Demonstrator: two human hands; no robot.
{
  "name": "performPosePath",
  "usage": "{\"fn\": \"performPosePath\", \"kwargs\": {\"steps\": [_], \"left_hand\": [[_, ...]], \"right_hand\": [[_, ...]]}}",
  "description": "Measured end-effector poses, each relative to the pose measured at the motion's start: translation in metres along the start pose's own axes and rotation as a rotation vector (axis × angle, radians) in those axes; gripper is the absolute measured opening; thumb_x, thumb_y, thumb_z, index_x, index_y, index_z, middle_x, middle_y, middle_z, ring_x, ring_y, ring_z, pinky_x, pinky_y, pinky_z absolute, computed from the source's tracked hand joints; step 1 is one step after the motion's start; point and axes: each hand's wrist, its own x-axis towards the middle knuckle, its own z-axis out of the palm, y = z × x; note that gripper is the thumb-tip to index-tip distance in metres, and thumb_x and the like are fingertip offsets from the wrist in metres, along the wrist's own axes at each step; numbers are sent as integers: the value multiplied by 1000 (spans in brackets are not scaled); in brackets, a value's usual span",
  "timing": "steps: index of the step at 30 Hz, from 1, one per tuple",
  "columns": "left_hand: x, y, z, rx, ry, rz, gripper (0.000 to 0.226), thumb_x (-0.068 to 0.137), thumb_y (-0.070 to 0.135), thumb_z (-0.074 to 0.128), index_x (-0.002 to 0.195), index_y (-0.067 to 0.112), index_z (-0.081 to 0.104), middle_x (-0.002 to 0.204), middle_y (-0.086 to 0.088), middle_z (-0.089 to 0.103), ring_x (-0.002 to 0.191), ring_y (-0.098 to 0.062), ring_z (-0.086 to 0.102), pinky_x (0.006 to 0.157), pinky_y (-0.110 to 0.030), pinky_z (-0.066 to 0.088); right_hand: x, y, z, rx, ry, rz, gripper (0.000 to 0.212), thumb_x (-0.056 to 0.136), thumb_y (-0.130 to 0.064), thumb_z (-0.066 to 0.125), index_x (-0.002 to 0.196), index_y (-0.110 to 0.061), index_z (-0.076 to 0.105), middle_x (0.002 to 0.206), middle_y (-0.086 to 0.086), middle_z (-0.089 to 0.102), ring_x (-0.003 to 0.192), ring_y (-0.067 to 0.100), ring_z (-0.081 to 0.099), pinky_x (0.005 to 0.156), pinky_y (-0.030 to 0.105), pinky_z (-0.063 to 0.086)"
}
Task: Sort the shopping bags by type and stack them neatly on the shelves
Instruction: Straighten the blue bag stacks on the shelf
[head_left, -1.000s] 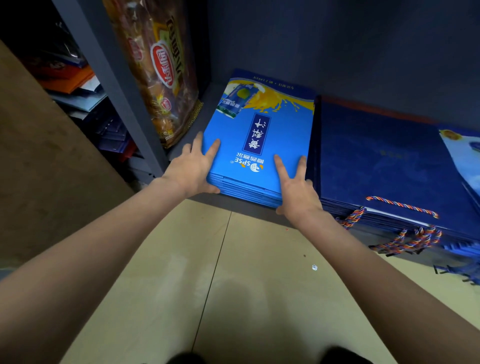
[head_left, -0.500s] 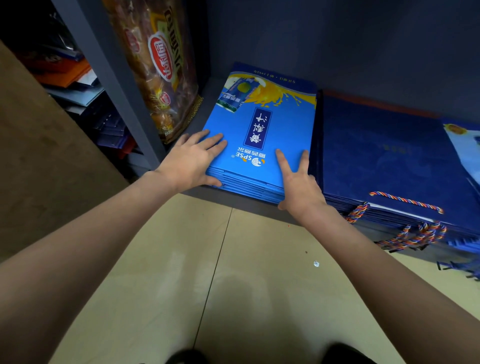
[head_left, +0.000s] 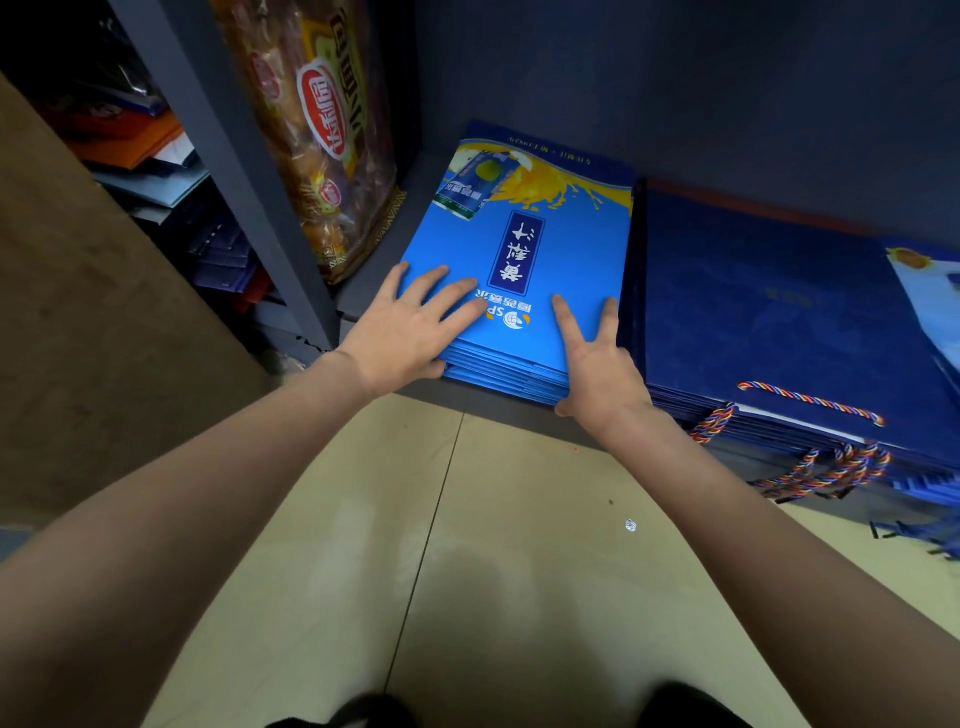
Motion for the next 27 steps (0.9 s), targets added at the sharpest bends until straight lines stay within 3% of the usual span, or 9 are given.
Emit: {"fn": "performPosePath", "kwargs": {"steps": [4,7,10,14,19,27], "left_hand": [[3,-10,-2,-173,-58,-20,87,58,29,86,130,22,37,135,-10,50,123,-39,46,101,-56,35],[5,-24,-6,-318,-98,-45,76,71,36,77,137,16,43,140,-9,42,128,-32,37,109,-45,28],[1,-20,-3,-275,-107,-56,84,73,40,75,142,15,34,145,-8,33,133,-28,29,112,-40,20],[3,-11,0,-179,-107,-71,87,76,42,72,145,19,25,149,-7,25,136,-28,22,112,-44,15],[6,-13,3,-97,-59,-12,89,70,43,75,143,22,29,147,-9,30,130,-34,28,109,-55,19],[1,-20,-3,-14,102,56,87,57,43,83,127,25,36,135,-13,46,119,-33,30,100,-66,27]], "right_hand": [[0,0,1,-4,-2,-9,109,81,1,66,147,-36,-12,152,23,-17,83,26,41,67,30,40],[0,1,2,-22,-2,-13,110,81,1,66,147,-35,-14,152,24,-17,83,25,39,66,30,39],[1,1,3,-28,3,-12,110,81,2,66,147,-35,-14,152,24,-17,84,24,38,67,29,39],[0,0,4,-30,2,-6,110,81,1,66,147,-35,-13,152,24,-16,88,26,44,68,30,39],[0,0,4,-22,11,-10,109,81,0,67,147,-35,-13,152,24,-16,100,30,52,69,30,38],[-1,1,-2,29,-2,-5,110,80,0,68,147,-37,-11,153,21,-17,86,27,43,68,32,40]]}}
